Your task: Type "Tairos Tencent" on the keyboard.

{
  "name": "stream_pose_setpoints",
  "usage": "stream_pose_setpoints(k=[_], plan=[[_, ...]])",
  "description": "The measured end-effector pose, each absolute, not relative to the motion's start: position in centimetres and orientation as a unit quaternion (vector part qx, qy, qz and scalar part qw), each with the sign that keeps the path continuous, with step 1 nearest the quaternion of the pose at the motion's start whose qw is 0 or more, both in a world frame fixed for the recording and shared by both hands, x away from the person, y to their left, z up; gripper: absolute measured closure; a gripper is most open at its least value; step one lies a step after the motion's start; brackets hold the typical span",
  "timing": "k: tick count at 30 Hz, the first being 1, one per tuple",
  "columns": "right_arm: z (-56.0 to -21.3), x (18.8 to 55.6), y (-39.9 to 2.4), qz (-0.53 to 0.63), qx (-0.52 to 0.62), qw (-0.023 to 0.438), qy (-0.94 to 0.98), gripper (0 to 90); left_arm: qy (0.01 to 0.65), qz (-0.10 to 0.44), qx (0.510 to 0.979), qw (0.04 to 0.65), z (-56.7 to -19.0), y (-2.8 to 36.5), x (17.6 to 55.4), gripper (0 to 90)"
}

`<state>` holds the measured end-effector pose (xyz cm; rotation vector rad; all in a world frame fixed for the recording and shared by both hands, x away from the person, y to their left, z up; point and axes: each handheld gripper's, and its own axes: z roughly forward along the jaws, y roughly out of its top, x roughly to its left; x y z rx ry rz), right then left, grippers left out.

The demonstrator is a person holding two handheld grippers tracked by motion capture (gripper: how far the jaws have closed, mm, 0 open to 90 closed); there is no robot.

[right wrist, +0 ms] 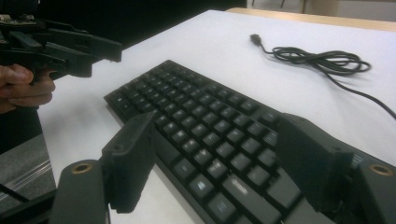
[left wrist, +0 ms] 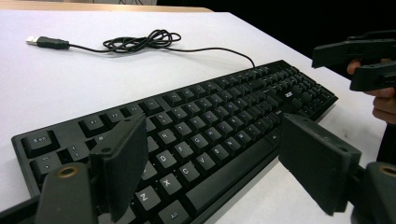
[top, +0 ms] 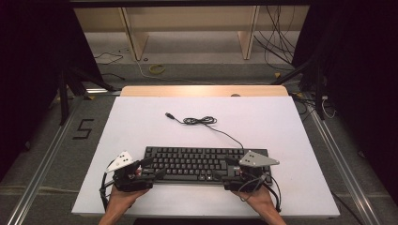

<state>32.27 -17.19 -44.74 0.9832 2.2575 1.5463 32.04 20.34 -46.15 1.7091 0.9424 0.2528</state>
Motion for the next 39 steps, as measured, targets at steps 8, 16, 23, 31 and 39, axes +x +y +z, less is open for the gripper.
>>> stream_pose_setpoints(k=[8, 16, 23, 31, 39], plan=[[-44.5, 33.9, -14.6, 0.526, 0.325, 0.103, 0.779, 30.6, 0.415, 0.108, 0.723, 0.541, -46.3, 20.9, 32.3, 24.7], [-44.4, 35.3, -12.1, 0.515, 0.314, 0.095, 0.792, 32.3, 0.429, 0.109, 0.721, 0.533, -46.4, 21.3, 32.5, 25.5], [-44.8, 36.2, -10.5, 0.502, 0.311, 0.086, 0.802, 36.4, 0.44, 0.111, 0.721, 0.524, -46.5, 21.6, 32.7, 26.9], [-45.2, 37.1, -8.3, 0.479, 0.313, 0.079, 0.816, 47.3, 0.46, 0.106, 0.725, 0.501, -46.9, 22.1, 33.1, 38.5], [-45.5, 37.9, -6.4, 0.468, 0.316, 0.073, 0.823, 62.9, 0.476, 0.102, 0.733, 0.475, -47.4, 22.4, 33.3, 55.7]])
